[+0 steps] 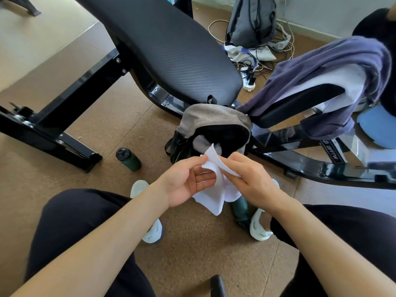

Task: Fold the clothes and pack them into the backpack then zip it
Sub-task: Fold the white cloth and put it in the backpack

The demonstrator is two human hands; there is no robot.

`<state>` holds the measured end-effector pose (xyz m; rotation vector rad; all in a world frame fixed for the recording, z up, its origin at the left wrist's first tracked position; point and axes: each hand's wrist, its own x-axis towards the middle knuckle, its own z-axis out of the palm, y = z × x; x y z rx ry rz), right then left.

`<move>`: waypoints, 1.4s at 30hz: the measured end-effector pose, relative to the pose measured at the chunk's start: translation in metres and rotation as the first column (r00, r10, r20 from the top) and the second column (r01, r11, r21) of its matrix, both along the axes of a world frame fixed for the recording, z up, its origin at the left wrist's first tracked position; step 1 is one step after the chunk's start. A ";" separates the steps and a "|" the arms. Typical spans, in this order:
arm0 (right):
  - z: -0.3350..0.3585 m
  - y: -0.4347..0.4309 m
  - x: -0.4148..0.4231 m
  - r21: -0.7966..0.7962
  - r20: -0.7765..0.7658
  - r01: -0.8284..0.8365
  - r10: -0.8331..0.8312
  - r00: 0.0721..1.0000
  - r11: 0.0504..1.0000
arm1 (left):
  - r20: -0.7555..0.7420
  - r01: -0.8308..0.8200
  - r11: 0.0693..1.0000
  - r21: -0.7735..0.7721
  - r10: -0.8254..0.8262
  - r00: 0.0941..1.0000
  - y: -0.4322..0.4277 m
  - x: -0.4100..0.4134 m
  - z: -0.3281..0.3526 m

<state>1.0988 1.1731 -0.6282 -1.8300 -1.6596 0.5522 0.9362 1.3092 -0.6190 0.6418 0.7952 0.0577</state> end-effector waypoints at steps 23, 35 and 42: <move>0.009 0.003 -0.011 0.134 -0.226 0.146 -0.113 0.968 0.980 | -0.003 0.055 0.998 0.010 -0.055 0.998 -0.005 0.000 0.007; 0.011 0.004 0.004 -0.027 -0.557 0.221 -0.198 0.806 0.975 | -0.318 0.108 0.808 0.580 0.102 0.942 -0.002 0.003 -0.004; 0.026 -0.002 0.026 -0.064 -0.572 0.087 -0.109 0.813 0.994 | -0.222 0.222 0.427 0.877 -0.050 0.974 0.013 0.001 -0.023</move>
